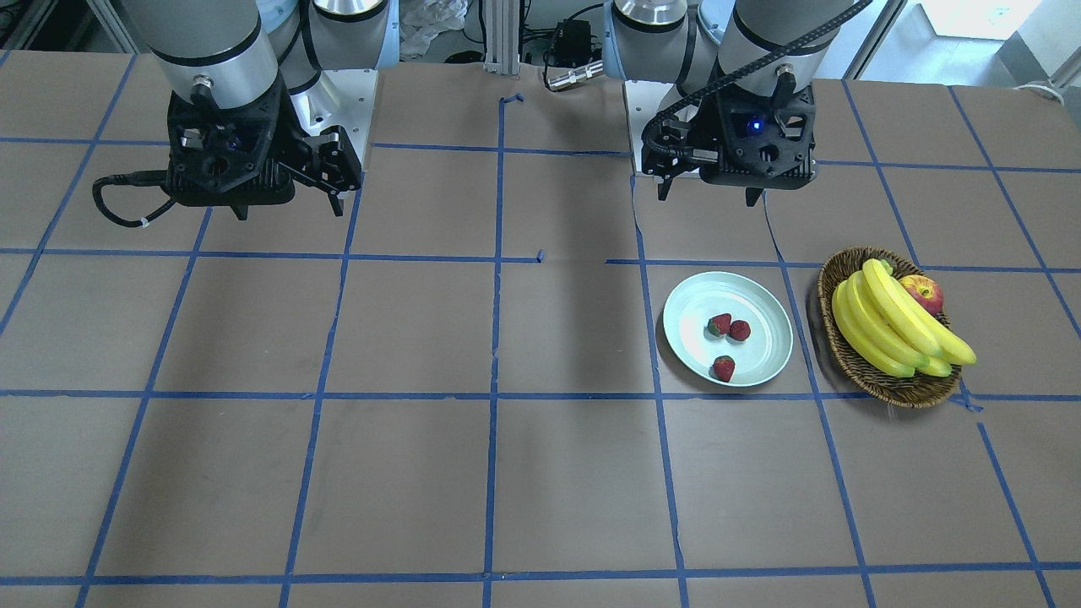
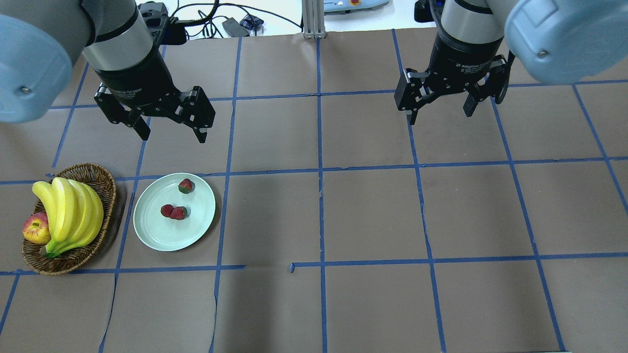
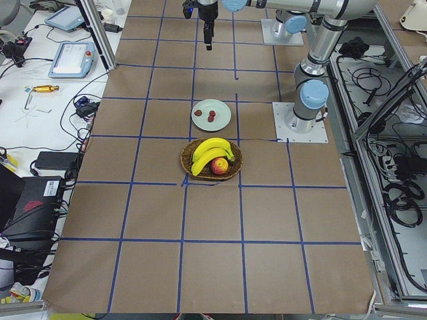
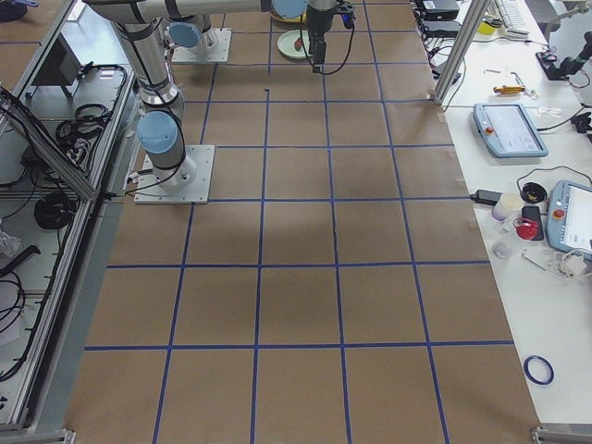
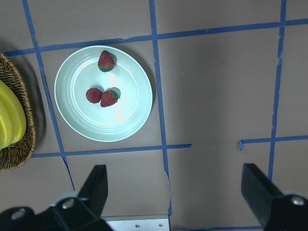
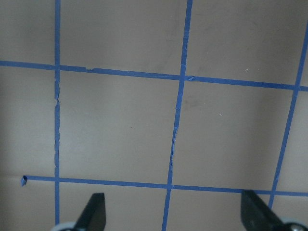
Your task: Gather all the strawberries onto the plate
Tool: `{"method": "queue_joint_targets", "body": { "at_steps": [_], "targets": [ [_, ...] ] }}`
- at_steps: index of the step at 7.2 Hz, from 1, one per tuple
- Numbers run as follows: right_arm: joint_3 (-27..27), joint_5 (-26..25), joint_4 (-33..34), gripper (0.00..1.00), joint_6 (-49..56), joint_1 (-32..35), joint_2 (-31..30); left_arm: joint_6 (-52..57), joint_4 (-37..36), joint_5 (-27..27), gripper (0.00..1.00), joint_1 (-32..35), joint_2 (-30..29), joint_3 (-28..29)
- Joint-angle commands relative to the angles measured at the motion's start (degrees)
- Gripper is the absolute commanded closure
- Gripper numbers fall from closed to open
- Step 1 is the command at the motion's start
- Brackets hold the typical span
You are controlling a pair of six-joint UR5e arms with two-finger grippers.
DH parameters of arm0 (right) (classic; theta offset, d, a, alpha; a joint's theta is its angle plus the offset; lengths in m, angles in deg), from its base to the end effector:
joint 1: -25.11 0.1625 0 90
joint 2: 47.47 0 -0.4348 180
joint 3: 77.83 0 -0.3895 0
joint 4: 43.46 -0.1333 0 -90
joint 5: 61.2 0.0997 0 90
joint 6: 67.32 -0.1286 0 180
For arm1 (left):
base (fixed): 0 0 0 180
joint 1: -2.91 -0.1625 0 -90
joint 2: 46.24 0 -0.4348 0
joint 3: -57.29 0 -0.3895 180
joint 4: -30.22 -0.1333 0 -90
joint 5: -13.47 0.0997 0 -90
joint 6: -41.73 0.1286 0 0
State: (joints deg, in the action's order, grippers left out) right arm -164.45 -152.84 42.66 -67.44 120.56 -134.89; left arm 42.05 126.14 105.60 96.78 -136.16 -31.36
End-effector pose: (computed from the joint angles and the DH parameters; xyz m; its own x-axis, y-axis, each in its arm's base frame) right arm 0.1767 -0.4871 0.4686 -0.9951 -0.0944 0.0287 -0.0928 0.9942 0.0537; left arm -0.1605 -0.4683 0.4711 -0.9964 0.0759 -0.0366 0.0729 0.9942 0.0785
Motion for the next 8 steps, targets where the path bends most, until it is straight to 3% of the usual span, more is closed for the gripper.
{"method": "queue_joint_targets", "body": {
  "at_steps": [1,8],
  "targets": [
    [0.1,-0.1,0.0,0.0,-0.1,0.1,-0.1,0.1,-0.8,0.1,0.0,-0.1,-0.5,-0.6],
    [0.1,-1.0,-0.5,0.0,-0.9,0.2,-0.3,-0.8,-3.5,0.1,0.0,0.3,-0.5,-3.0]
  ]
}}
